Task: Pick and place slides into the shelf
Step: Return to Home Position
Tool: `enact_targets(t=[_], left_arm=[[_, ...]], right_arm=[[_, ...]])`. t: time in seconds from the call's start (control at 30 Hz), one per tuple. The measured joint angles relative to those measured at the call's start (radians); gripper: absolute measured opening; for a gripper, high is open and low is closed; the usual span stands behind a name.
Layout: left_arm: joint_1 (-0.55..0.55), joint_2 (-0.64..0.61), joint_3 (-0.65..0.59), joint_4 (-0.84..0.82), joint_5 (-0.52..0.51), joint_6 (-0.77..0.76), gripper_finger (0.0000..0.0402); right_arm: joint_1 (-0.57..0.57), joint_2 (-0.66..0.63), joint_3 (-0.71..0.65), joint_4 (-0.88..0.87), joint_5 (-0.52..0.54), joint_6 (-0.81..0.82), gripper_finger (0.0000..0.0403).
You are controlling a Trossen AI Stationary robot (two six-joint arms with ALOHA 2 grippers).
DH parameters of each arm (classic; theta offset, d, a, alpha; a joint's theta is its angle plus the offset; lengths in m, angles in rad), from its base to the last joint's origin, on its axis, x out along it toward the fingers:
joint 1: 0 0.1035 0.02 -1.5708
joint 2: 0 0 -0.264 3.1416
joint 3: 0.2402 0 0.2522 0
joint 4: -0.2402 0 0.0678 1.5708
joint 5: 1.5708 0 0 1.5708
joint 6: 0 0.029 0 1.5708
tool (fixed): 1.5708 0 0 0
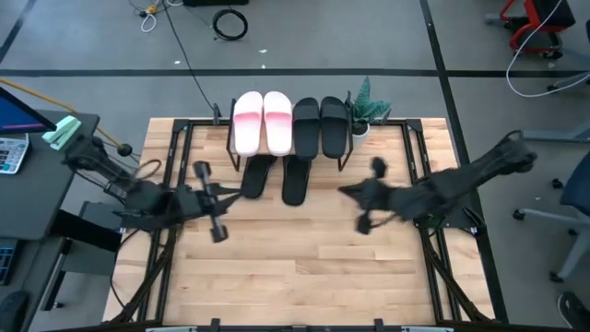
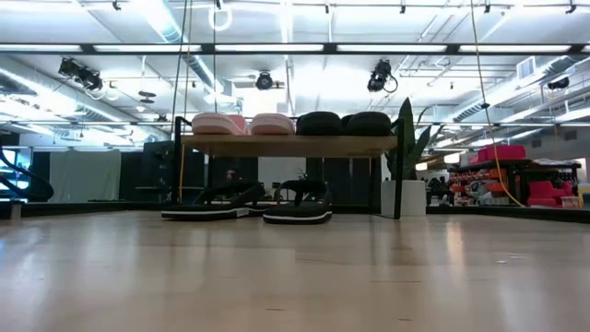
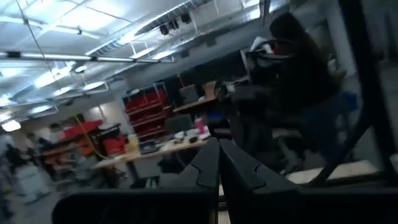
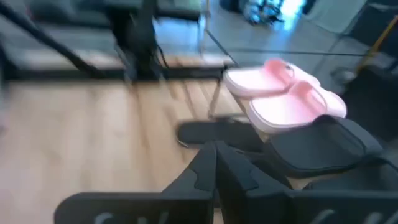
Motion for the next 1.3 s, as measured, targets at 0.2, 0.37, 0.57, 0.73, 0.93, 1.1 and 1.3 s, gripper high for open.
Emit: enact_targets(t=[0.2,0.37,0.57,0.73,0.93,1.1,1.3], left_arm=[[-0.058,-0.128,0.001,-0.181,-0.018,-0.095,0.0015],[-0.086,-0.231,0.0,-0.41,-0.082,-0.238,0.0024],[-0.084,-0.358,0.0,-0.816,-0.114,-0.679,0.0032],[-0.084,-0.401,-0.092,-0.908,-0.104,-0.946,0.0027],[-0.085,-0.463,-0.32,-0.7,-0.065,-1.003,0.0017],[-0.084,-0.597,-0.471,-0.558,-0.017,-1.002,0.0019],[-0.084,-0.732,-0.637,-0.361,0.079,-0.921,0.0031]], right_arm=[[0.069,-0.26,0.001,-0.151,-0.022,0.209,0.0013],[0.137,-0.362,-0.016,-0.322,-0.053,0.354,0.0013],[0.207,-0.372,-0.186,-0.314,0.051,0.343,0.0013],[0.212,-0.383,-0.382,-0.077,0.107,0.29,0.0013],[0.212,-0.481,-0.513,0.346,-0.182,0.026,0.0013],[0.212,-0.627,-0.517,0.41,-0.382,-0.119,0.0013],[0.212,-0.653,-0.555,0.374,-0.349,-0.086,0.0013]])
